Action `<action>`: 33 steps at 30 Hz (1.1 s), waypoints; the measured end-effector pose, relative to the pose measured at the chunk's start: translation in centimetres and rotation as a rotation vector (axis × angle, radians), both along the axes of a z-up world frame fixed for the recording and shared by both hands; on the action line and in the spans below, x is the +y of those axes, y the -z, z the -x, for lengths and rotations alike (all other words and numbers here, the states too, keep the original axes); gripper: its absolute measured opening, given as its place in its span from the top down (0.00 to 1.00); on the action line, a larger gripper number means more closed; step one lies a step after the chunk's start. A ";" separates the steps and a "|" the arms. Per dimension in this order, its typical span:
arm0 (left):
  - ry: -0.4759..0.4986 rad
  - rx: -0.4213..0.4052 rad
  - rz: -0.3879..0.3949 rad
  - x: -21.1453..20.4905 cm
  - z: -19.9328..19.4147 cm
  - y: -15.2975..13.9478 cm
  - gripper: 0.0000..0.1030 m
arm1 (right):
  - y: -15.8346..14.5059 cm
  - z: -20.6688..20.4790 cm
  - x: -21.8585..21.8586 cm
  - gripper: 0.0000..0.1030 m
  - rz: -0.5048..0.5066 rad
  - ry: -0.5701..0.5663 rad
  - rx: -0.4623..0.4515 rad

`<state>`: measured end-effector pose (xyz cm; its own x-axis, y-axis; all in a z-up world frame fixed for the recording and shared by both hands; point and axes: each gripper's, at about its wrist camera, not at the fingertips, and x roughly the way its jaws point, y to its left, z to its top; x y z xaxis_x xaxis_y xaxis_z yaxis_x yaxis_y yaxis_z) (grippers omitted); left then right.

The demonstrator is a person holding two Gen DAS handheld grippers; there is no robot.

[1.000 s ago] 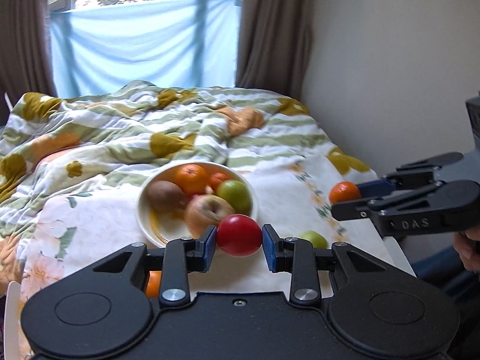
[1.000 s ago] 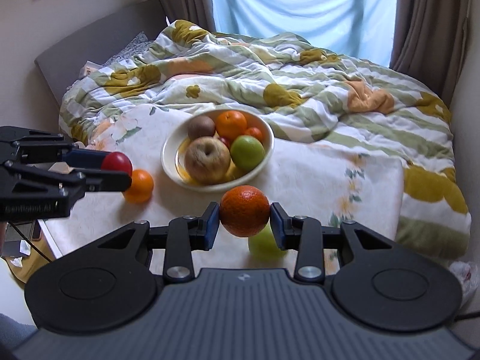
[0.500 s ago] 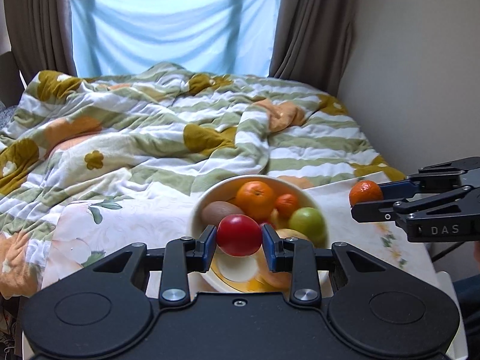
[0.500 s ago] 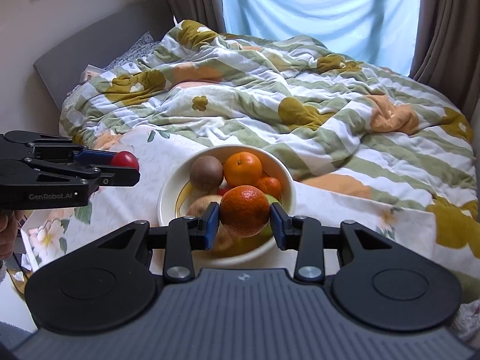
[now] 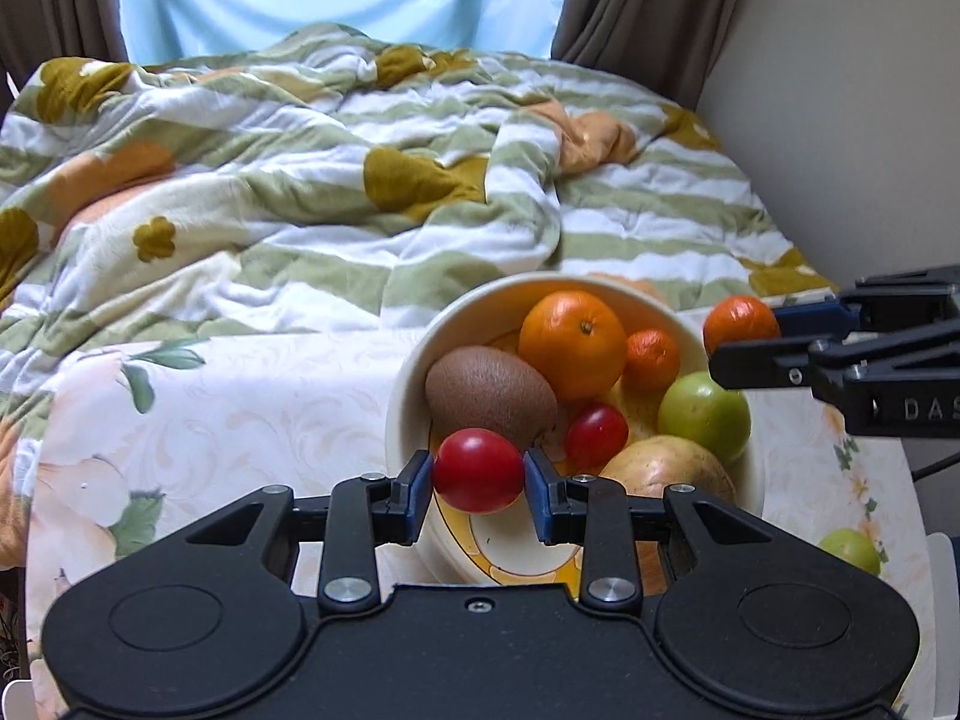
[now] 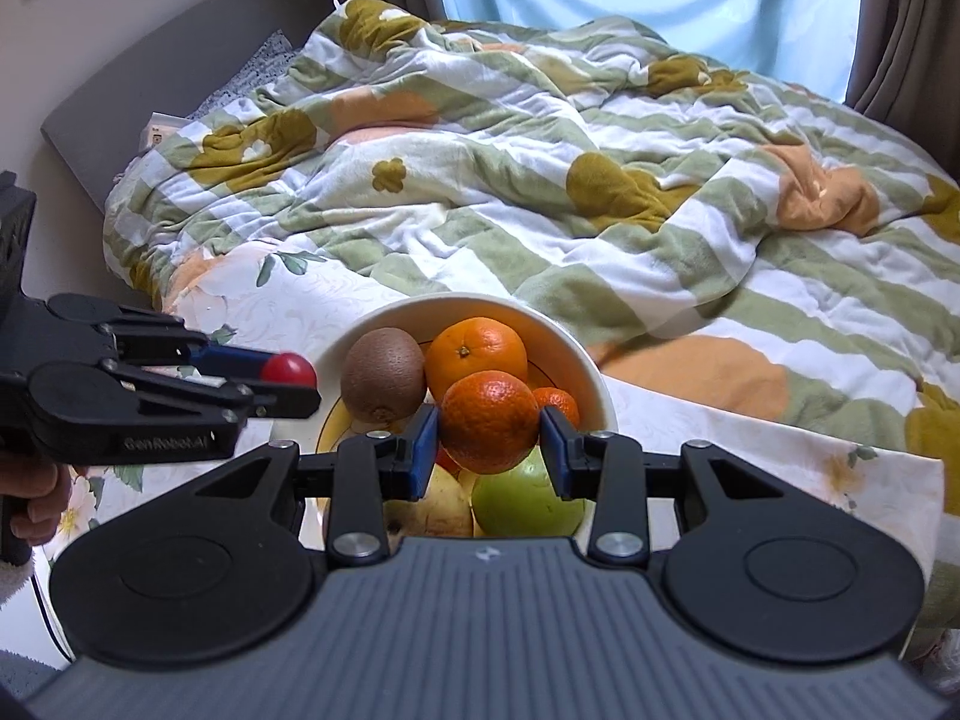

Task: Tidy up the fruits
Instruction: 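Release the tomato with the left tool while the right tool releases the tangerine into the bowl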

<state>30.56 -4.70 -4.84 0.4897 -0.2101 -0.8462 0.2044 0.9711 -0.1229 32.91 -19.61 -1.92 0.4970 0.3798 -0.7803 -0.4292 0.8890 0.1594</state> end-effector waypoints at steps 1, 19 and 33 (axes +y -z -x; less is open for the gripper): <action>0.004 0.006 -0.001 -0.1 0.0 0.1 0.65 | 0.2 -0.2 0.0 0.50 -0.001 0.001 0.004; -0.040 -0.099 -0.017 1.7 3.5 -2.9 0.06 | -0.1 -0.8 1.4 0.50 -0.016 -0.015 0.000; -0.095 -0.110 -0.066 4.0 6.5 -3.2 0.06 | 1.8 0.1 7.9 0.50 0.017 -0.175 0.027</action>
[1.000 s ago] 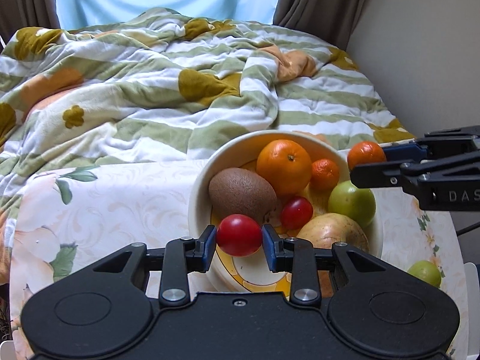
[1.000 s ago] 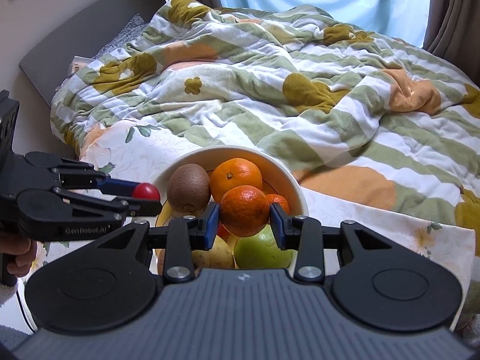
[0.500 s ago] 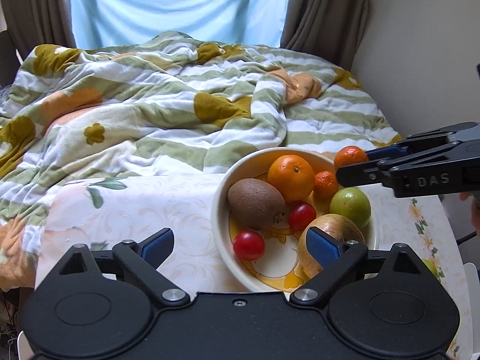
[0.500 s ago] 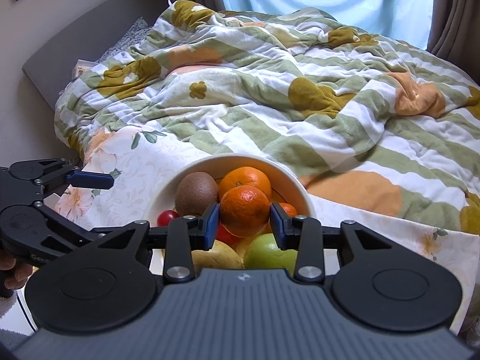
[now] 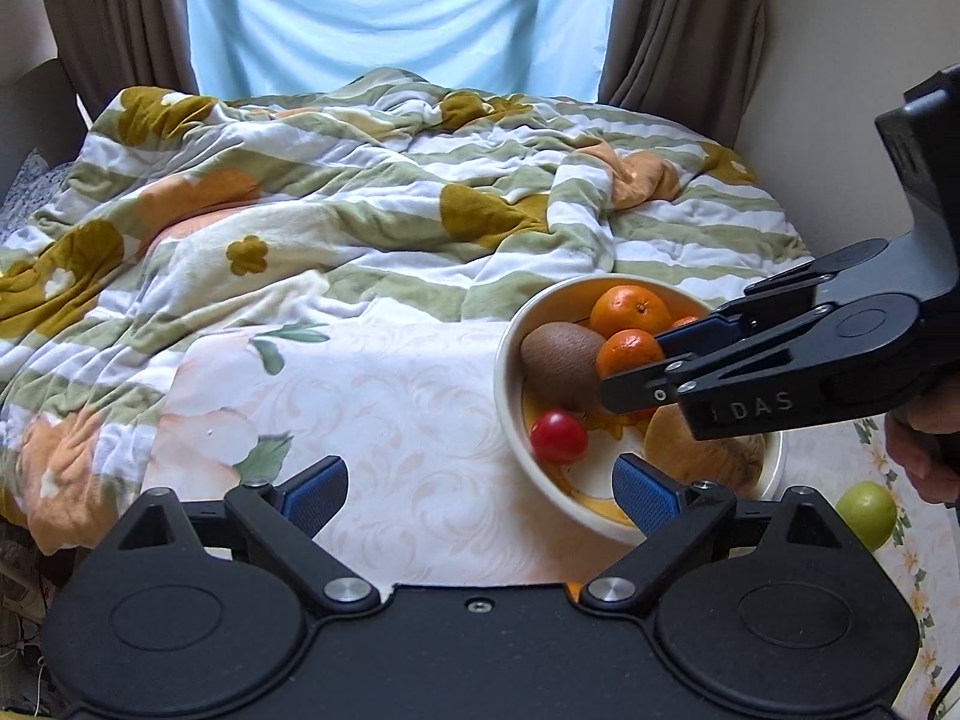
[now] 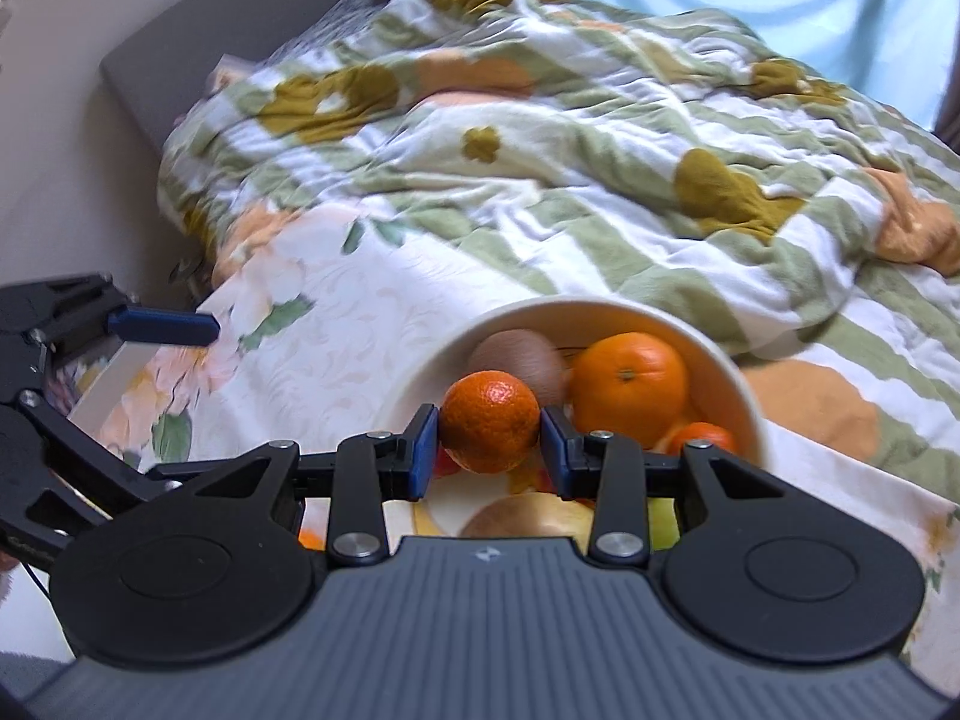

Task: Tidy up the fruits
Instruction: 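Release the tomato with the left tool while the right tool releases the tangerine into the bowl, then move both tools toward the large orange and the last green apple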

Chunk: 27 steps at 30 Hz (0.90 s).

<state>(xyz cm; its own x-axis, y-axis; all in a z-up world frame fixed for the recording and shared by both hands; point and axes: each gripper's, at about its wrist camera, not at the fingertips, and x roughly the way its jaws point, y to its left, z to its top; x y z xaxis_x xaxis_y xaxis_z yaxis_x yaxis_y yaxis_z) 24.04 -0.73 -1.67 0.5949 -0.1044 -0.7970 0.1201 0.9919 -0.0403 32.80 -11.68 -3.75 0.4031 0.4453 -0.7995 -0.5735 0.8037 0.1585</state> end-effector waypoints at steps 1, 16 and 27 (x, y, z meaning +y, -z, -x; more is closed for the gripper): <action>-0.005 0.001 0.002 0.2 0.3 0.1 0.06 | 0.2 0.0 0.3 0.50 0.003 -0.007 0.004; -0.036 -0.012 0.026 1.0 2.9 -0.4 0.06 | 0.2 1.2 0.6 0.05 0.004 0.032 -0.037; -0.033 -0.072 0.034 -0.1 5.0 -2.7 0.06 | -3.0 3.6 -1.5 0.04 -0.025 0.086 -0.090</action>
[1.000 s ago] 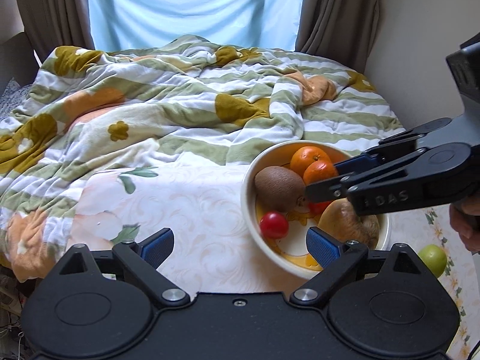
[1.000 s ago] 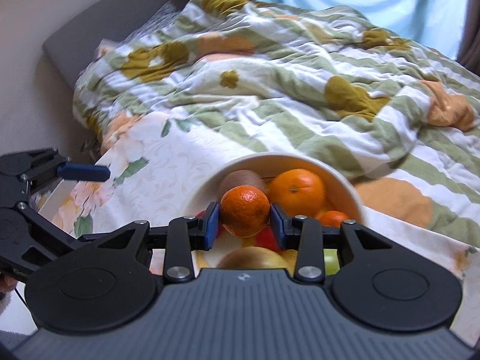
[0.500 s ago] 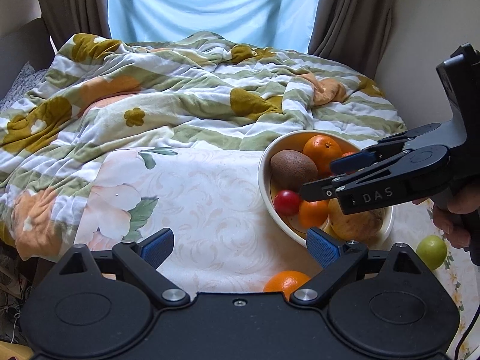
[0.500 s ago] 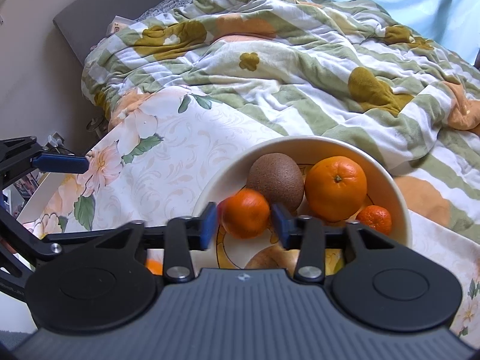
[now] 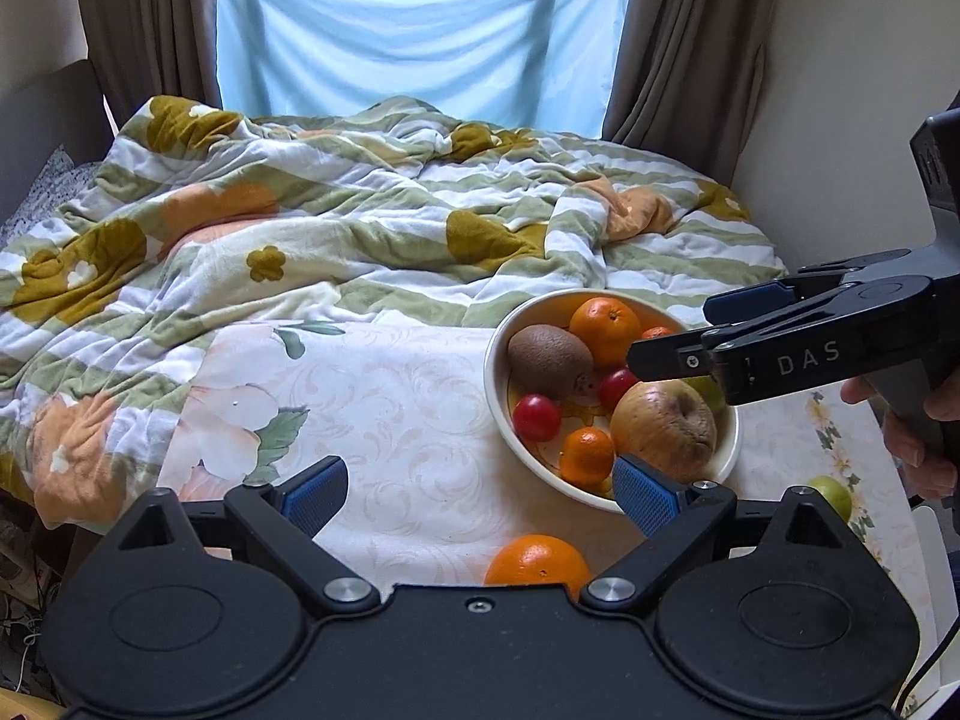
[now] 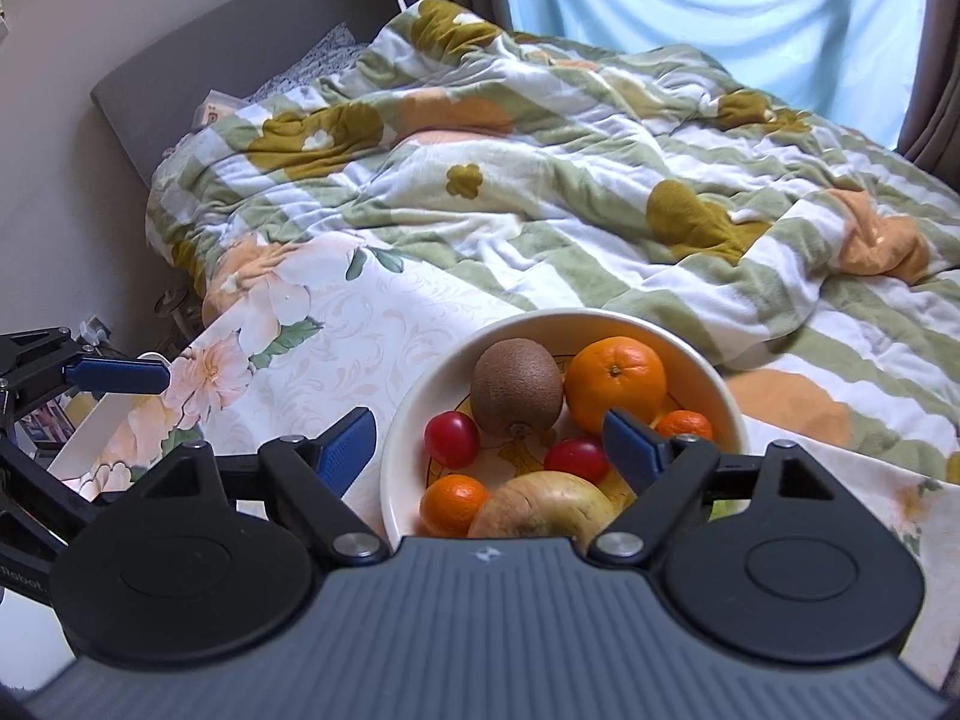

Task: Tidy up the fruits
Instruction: 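Move both tools toward the large orange and the last green apple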

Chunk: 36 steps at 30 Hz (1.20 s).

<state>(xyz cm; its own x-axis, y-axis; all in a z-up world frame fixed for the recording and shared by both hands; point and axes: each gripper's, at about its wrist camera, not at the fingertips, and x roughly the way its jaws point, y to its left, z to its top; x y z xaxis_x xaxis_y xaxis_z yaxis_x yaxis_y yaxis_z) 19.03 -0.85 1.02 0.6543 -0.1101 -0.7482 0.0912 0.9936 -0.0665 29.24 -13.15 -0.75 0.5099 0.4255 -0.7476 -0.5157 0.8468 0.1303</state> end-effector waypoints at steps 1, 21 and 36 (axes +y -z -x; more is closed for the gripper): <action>0.001 -0.006 -0.003 -0.1 0.3 -0.3 0.06 | -0.4 0.4 -0.3 0.04 -0.004 0.007 -0.005; 0.025 -0.111 -0.039 -3.3 7.1 -2.1 0.05 | -5.1 11.4 -8.5 0.01 -0.027 0.245 -0.073; -0.061 -0.134 -0.096 -4.4 6.0 4.3 0.04 | 1.2 15.3 -12.5 0.00 0.054 0.417 -0.096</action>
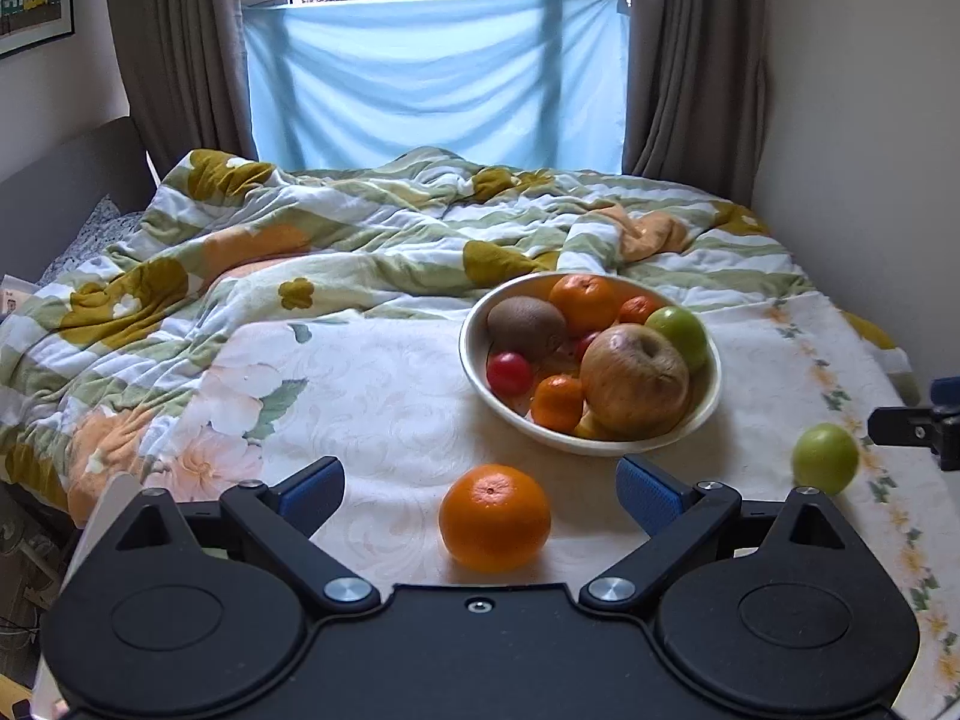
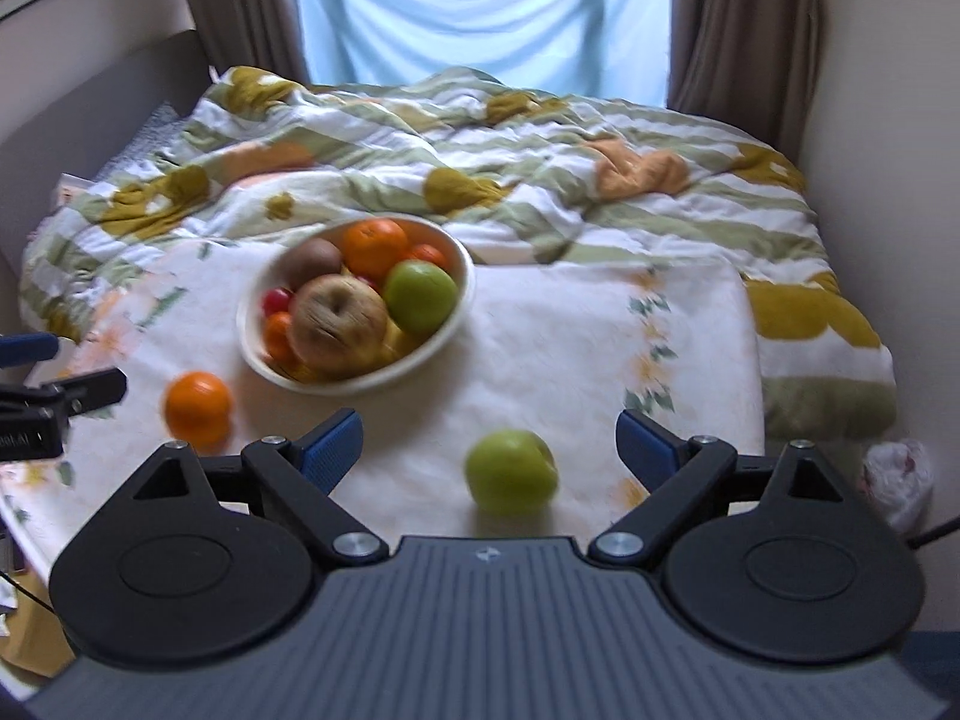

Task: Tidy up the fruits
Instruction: 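Move both tools toward the large orange and the last green apple, then grasp the large orange with the left tool while the right tool grasps the green apple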

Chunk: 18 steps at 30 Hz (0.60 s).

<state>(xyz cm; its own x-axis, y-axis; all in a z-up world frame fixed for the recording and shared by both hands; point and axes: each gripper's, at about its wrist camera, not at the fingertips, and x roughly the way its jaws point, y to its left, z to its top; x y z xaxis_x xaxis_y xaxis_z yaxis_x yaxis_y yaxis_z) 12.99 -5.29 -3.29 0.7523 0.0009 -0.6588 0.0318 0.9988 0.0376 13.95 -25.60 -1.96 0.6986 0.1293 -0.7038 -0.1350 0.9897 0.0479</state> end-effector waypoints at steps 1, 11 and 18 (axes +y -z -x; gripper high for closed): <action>-0.003 0.006 0.001 -0.1 -0.4 0.6 0.04 | 0.7 -0.1 -0.1 0.00 0.003 0.009 0.000; -0.009 0.049 -0.029 -0.3 -2.3 5.5 0.05 | 6.7 -1.4 -0.4 0.00 0.009 0.054 0.034; -0.014 0.063 -0.039 -0.4 -2.7 6.1 0.26 | 7.9 -1.9 -0.2 0.00 -0.001 0.041 0.047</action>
